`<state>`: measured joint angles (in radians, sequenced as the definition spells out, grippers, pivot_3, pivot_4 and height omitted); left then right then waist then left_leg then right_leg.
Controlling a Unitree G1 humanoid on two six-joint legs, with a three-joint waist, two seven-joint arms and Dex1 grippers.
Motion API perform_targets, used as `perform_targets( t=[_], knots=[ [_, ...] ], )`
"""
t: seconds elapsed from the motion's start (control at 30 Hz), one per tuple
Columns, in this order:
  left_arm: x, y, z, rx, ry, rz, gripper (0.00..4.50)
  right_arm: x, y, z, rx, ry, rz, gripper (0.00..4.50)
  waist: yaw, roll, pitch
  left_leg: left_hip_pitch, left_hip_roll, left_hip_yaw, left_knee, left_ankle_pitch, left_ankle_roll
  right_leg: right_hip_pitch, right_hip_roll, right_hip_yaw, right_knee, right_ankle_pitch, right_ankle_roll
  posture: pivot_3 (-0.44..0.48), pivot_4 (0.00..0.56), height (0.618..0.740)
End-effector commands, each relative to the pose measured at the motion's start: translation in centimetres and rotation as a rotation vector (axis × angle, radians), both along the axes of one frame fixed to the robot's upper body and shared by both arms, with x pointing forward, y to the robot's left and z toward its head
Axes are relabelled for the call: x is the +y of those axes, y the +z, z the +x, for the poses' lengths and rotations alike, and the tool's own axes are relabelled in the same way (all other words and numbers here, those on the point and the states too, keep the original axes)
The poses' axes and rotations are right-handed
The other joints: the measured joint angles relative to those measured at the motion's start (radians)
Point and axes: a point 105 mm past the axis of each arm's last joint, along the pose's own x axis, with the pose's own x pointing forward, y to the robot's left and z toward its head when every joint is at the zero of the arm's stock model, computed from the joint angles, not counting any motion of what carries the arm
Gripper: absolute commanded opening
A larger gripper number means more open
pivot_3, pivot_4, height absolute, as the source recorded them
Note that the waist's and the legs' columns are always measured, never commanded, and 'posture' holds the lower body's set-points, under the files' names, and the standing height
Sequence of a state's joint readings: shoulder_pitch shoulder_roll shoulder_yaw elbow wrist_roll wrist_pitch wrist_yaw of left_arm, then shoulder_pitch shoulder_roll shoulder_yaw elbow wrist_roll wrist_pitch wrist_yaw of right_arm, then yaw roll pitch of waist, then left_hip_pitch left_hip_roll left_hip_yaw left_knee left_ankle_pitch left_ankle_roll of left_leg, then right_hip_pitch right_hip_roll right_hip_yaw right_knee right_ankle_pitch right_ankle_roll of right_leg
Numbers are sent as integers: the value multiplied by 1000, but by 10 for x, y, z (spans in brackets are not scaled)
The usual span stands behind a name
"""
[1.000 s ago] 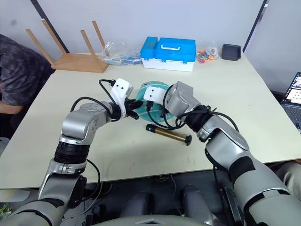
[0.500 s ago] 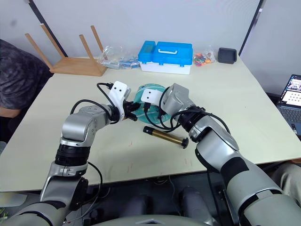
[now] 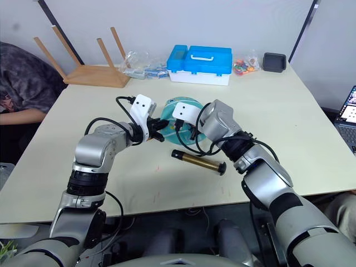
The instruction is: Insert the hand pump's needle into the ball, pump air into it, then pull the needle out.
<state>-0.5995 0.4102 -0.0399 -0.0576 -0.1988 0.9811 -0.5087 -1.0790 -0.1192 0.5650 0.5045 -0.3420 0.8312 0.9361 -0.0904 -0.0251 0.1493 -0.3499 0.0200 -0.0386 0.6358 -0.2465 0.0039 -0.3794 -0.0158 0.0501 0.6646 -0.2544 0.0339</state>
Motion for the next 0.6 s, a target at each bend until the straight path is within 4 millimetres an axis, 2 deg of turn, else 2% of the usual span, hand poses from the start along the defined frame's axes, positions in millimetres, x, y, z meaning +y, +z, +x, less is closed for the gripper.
perform_targets(
  t=[0.03,0.3,0.33,0.37,0.4,0.43,0.6],
  knots=[
    [-20,-13,-4,50,-77,-11,0,14,1,-12,30,56,56,315,1,1,1,-1,0,0,0,0,0,0,0,-1,-1,0,0,0,150,740],
    [-19,-13,-3,45,-77,-6,0,8,6,-14,29,51,72,315,11,2,2,-12,-3,-3,0,2,-4,-8,-3,-3,-3,2,4,0,150,740],
    [-19,-13,-3,45,-77,-5,0,7,6,-14,29,52,73,1325,12,3,3,-12,-3,-3,0,2,-4,-8,-3,-3,-3,2,4,0,150,740],
    [-18,-13,-3,46,-77,-4,0,6,7,-14,25,50,75,1573,14,4,4,-12,-3,-4,0,2,-4,-8,-3,-3,-3,2,4,0,150,740],
    [-18,-14,-2,47,-76,0,0,3,10,-12,7,38,75,2099,23,6,7,-13,-3,-4,0,2,-4,-8,-3,-4,-3,2,4,0,150,740],
    [-16,-15,-2,49,-72,5,0,-1,12,-10,-6,27,72,2435,25,7,7,-17,-4,-5,0,3,-4,-12,-3,-4,-3,2,4,0,150,740],
    [-11,-18,0,53,-61,23,0,-28,23,-9,-57,-3,37,2435,39,8,8,-33,-10,-11,0,5,-8,-25,-6,-8,-3,3,4,0,150,740]
  ],
)
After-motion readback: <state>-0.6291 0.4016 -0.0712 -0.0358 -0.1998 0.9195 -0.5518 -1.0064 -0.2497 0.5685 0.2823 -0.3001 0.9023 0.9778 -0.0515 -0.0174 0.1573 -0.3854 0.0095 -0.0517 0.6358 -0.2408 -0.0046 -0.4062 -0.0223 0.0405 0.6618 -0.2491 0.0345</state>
